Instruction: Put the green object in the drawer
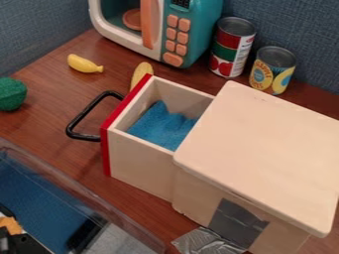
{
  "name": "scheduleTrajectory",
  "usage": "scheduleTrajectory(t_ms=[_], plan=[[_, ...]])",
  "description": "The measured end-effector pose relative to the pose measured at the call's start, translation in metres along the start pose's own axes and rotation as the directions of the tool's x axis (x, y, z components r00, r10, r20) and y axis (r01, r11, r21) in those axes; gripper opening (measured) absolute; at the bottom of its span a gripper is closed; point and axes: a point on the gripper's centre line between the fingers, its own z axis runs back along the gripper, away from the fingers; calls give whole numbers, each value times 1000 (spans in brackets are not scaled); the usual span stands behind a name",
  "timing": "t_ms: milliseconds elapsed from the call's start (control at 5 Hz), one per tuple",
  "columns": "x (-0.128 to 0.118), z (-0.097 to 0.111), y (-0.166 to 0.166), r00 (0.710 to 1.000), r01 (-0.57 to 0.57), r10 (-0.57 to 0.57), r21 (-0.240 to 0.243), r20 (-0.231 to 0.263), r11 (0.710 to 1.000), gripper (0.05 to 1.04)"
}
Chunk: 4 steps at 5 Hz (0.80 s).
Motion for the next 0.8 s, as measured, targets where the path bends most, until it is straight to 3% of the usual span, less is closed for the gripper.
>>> scheduleTrajectory(t_ms=[200, 400, 600, 800], plan=[[-1, -6, -3, 1000, -17, 16, -26, -6, 1000, 1001], [8, -12, 8, 976, -209, 213, -85, 33, 974, 1001], [15, -18, 16, 938, -335, 342, -105, 54, 936, 1001], [17, -28, 28, 894, -433, 440, -87, 88, 897, 1001]])
